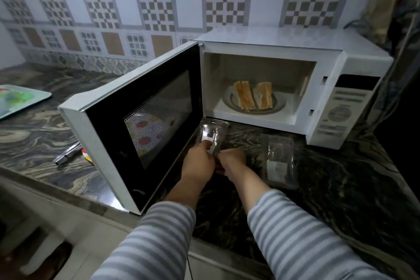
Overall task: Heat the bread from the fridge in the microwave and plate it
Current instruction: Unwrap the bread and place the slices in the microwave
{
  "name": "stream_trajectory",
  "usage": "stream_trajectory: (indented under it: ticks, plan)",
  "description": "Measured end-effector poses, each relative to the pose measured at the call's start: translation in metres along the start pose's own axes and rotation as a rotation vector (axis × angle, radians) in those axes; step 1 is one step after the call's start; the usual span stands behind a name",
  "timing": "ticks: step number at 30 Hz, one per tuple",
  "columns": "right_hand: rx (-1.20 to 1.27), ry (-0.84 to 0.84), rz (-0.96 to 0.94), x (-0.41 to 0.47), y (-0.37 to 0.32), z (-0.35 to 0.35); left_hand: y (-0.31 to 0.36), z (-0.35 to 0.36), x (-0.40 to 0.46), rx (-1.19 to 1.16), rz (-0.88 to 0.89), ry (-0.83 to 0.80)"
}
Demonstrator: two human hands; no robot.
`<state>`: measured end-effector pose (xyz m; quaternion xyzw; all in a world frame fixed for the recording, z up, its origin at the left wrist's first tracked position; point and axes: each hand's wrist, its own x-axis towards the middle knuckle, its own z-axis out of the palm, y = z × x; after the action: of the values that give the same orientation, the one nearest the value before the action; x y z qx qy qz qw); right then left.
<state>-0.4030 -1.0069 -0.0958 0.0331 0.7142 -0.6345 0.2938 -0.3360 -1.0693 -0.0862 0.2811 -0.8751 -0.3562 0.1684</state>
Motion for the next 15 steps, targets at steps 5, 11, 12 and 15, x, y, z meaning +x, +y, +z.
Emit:
stream_trajectory:
  ticks: [5, 11, 12, 15]
  plan:
    - [-0.102, 0.047, 0.069, -0.001, -0.001, -0.024, 0.006, 0.003, -0.007, 0.103, 0.058, 0.051]
    - [-0.173, 0.059, 0.124, -0.015, 0.004, -0.053, 0.013, 0.007, -0.01, 0.074, -0.182, -0.048]
    - [-0.163, 0.057, 0.132, -0.018, 0.005, -0.056, 0.012, 0.009, -0.01, 0.048, -0.199, -0.095]
    - [-0.199, 0.132, 0.068, -0.019, 0.012, -0.059, 0.011, 0.012, -0.013, 0.009, -0.24, -0.169]
